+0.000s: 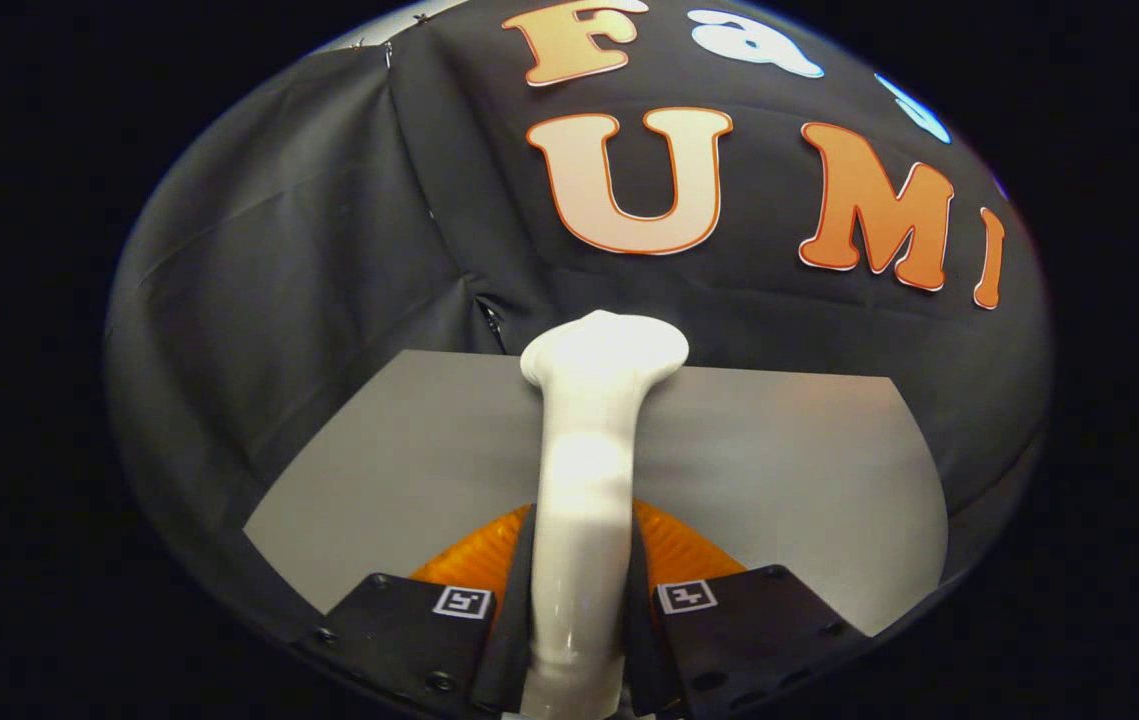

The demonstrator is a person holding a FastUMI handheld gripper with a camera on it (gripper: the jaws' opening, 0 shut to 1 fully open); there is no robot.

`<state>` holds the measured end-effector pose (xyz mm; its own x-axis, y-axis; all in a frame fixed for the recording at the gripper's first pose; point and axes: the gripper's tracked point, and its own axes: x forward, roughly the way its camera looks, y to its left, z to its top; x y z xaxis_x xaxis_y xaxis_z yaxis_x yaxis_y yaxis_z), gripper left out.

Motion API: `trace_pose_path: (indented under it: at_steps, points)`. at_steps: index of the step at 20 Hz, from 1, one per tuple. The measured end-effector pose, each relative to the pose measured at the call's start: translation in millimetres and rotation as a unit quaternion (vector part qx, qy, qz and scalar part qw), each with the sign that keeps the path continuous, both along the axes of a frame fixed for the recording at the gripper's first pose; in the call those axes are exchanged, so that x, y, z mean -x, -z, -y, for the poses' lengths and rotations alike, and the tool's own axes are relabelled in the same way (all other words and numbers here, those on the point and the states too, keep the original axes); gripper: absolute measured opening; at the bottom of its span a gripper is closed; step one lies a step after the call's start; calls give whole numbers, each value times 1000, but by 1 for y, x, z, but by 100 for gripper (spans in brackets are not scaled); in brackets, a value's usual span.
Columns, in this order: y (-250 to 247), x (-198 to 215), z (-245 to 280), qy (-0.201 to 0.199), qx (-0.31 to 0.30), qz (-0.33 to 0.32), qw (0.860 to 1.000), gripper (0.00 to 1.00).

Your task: Iron the clothes twice with a garment steamer, once on the left side and once on the right side.

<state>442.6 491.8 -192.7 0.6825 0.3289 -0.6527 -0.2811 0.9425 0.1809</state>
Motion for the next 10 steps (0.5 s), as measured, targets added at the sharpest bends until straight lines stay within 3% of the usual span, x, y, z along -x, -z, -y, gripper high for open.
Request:
trace_pose_path:
  at_steps: [3,10]
  points:
    - [-11,15,5,-27,22,38,999,46]
    - [-78,94,16,-60,-19,144,988,46]
